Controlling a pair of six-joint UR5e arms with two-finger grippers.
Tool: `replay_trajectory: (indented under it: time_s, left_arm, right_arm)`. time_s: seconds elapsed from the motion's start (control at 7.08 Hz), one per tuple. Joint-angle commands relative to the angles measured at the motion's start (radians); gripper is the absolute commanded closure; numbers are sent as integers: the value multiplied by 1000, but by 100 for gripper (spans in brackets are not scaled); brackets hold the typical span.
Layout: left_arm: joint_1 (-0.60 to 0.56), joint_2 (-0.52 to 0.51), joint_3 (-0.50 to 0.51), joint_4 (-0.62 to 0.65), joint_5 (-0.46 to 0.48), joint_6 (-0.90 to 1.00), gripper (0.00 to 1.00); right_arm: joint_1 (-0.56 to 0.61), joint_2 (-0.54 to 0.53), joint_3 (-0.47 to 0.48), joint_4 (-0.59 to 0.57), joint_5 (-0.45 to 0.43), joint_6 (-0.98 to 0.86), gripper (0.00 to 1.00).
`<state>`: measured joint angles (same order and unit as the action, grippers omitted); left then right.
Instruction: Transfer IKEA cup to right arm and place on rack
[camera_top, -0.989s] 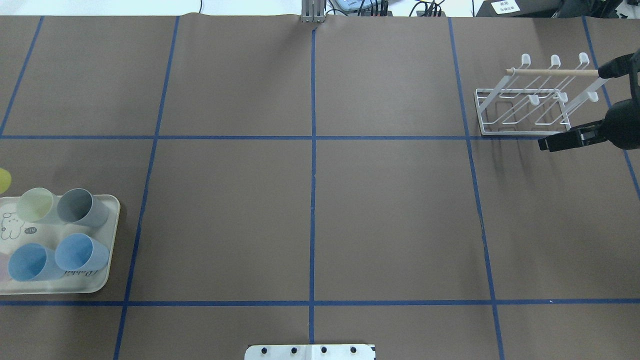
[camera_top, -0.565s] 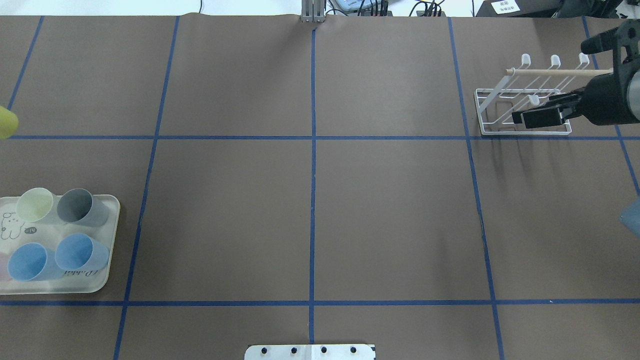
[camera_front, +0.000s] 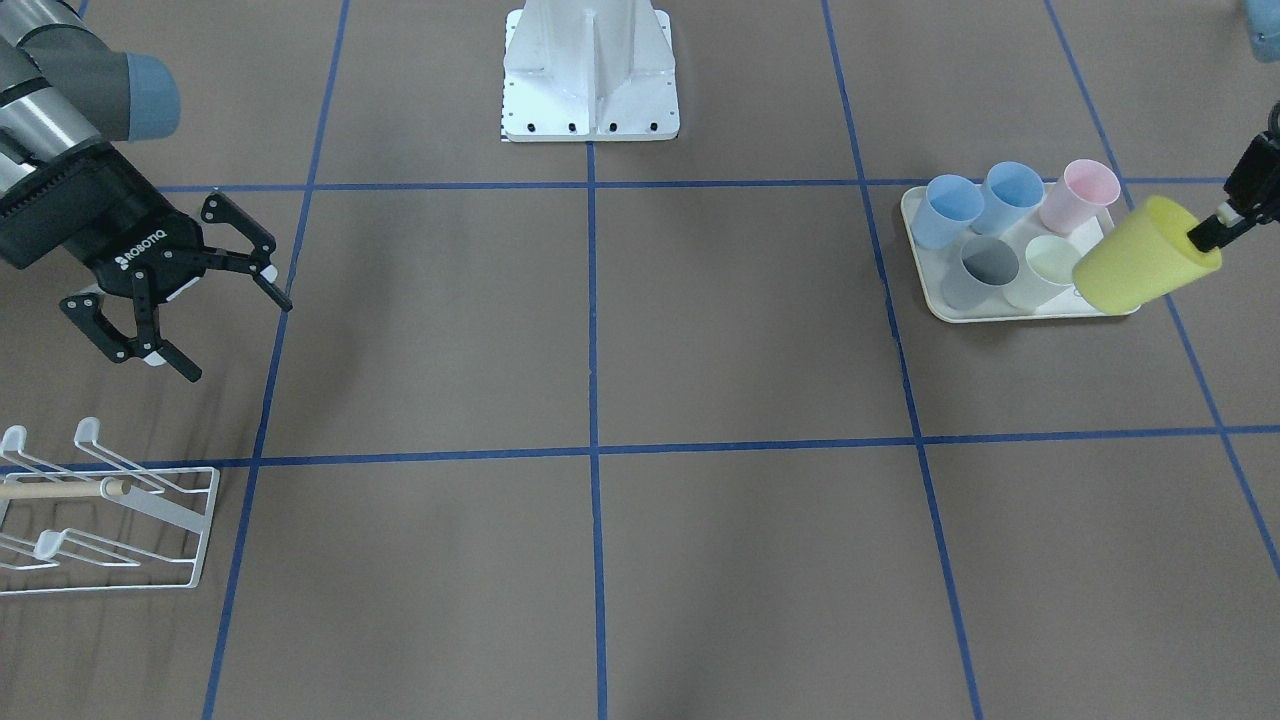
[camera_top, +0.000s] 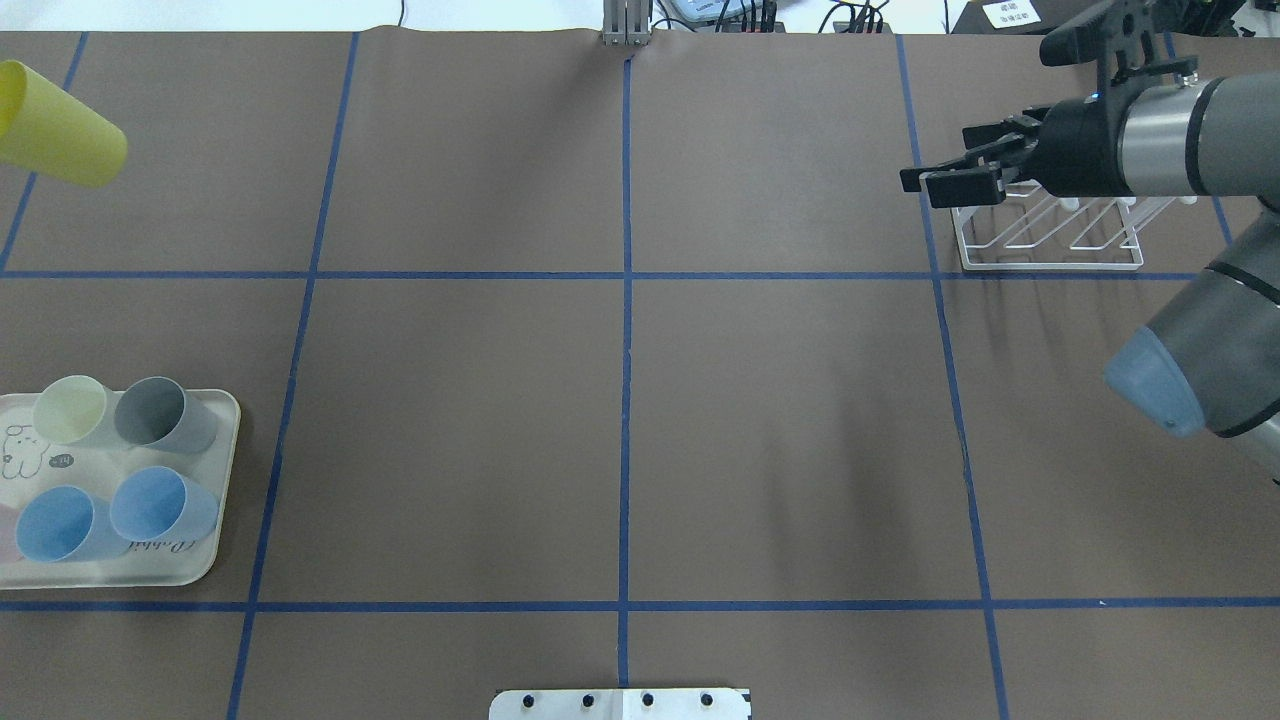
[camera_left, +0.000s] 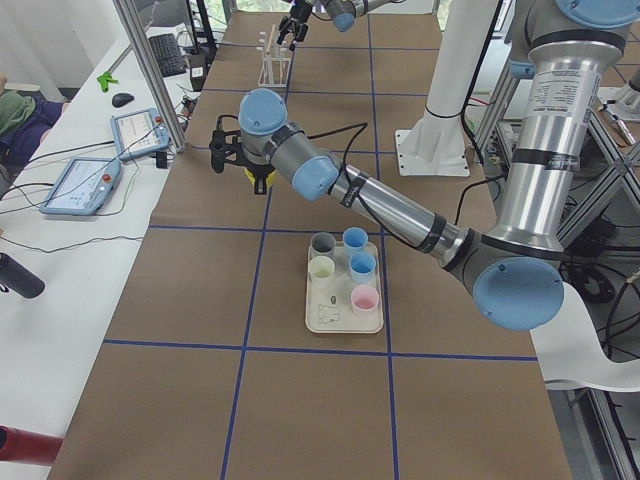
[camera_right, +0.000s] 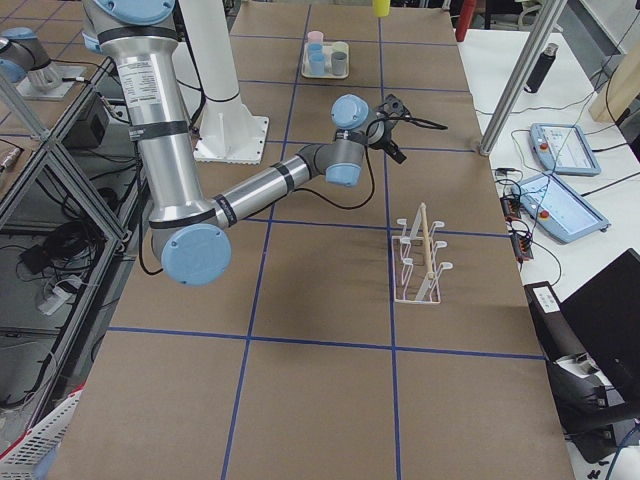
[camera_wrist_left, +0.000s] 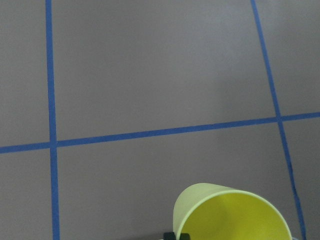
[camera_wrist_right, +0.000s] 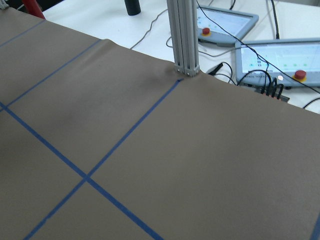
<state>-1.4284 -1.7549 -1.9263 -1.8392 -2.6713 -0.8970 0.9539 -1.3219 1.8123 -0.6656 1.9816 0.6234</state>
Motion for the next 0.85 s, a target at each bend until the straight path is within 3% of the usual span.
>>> replay_trajectory:
  time_s: [0.0, 0.42, 0.57, 0.71]
  left_arm:
    - [12, -55, -46, -64, -51, -304, 100]
    - [138, -112, -46, -227, -45, -627, 100]
    - [172, -144, -46, -239, -42, -695, 100]
    - [216, -191, -43, -245, -36, -754, 100]
  right_arm:
    - [-65, 26, -13, 58, -145, -14, 8]
    - [-213, 99, -16, 89, -171, -123, 2]
    - [-265, 139, -16, 87, -220, -125, 2]
    - [-353, 162, -16, 87, -348, -166, 2]
